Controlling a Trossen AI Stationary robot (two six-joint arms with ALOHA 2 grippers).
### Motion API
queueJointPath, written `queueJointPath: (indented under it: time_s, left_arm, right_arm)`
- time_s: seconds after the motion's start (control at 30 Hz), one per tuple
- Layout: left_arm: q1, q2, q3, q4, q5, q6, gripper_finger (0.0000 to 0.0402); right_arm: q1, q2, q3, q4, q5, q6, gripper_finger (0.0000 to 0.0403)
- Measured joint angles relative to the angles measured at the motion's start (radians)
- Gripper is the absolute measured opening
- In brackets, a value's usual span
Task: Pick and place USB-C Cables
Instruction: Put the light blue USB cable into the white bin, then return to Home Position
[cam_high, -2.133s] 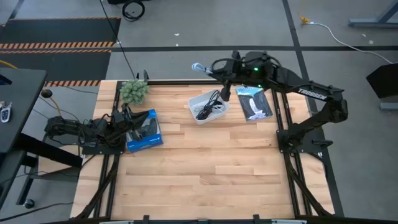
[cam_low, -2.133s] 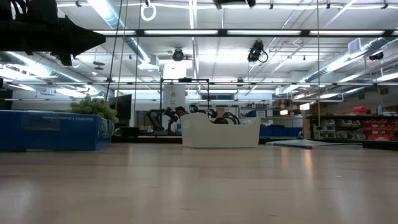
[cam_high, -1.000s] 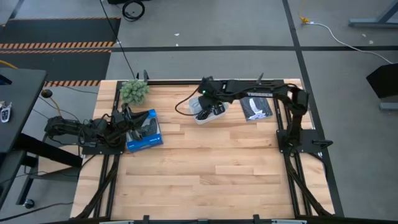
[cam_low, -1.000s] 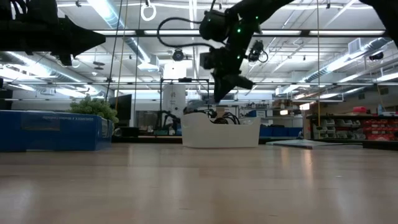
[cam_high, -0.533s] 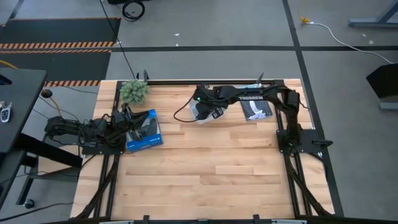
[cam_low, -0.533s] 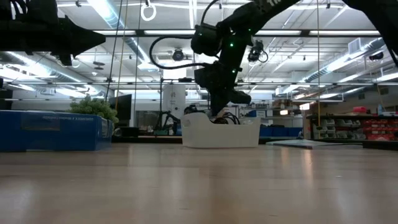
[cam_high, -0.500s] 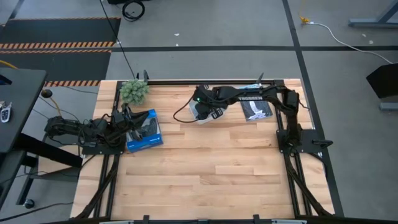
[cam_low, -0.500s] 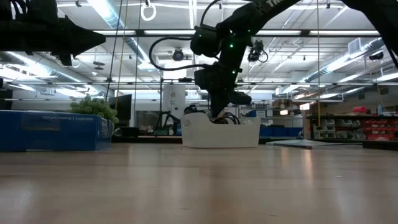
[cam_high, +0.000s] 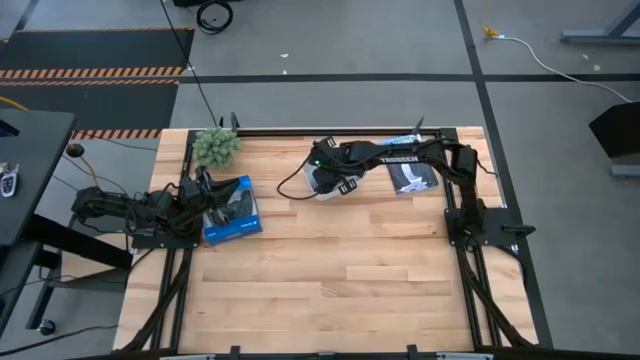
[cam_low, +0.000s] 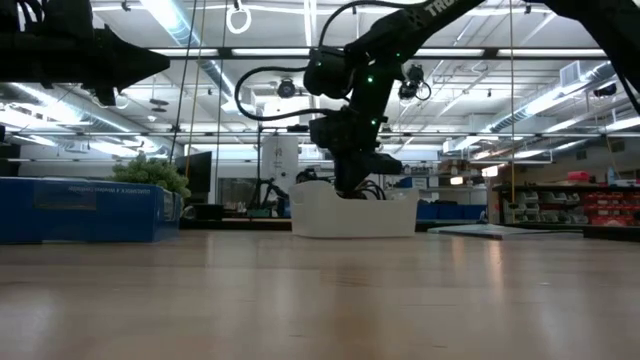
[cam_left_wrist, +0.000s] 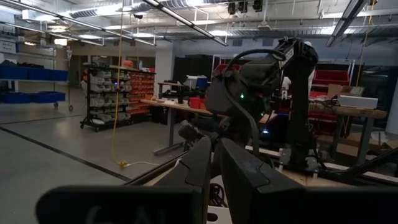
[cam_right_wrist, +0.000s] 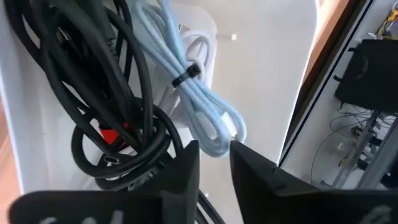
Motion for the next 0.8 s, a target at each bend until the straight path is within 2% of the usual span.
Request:
queueJointPath:
  time_s: [0.23,0.5,0.8]
  left_arm:
    - [0.000,0.000,0.000,0.000,0.000,0.000,0.0043]
    - [0.000,0.000,0.000,0.001,0.000,0.000,0.0043]
    - [0.000,0.000,0.000,0.000,0.000,0.000,0.0043]
  right_arm:
    - [0.021,-0.029,-0.002,-0.004,0.070,-0.003,0.0132]
    - [0.033,-0.155,-0.002,0.097,-0.032,0.028,0.0135]
    - [0.031,-0.324,-0.001,0.285,-0.095,0.203,0.0135]
